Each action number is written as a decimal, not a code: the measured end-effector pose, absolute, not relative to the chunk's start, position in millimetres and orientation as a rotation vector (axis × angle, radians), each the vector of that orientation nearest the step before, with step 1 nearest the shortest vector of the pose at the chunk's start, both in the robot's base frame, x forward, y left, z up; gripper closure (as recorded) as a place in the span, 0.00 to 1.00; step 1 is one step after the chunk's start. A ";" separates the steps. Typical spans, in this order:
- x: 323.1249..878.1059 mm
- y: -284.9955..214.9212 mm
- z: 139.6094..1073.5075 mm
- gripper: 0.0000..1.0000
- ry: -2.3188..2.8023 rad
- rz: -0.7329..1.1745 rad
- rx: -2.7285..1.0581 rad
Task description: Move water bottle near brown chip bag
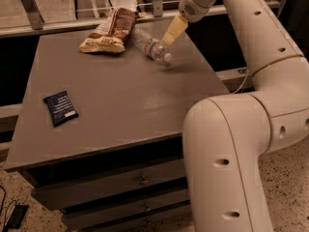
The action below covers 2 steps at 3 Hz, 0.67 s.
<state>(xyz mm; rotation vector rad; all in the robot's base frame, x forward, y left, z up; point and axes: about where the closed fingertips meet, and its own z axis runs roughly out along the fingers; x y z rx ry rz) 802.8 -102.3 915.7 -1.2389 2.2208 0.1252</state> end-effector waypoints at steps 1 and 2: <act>790.3 -113.5 934.9 0.00 2.215 0.004 -1.319; 790.4 -113.4 934.7 0.00 2.215 0.004 -1.319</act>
Offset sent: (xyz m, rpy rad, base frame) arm -0.0102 -0.0091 0.0162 -0.0869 -0.0209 0.0211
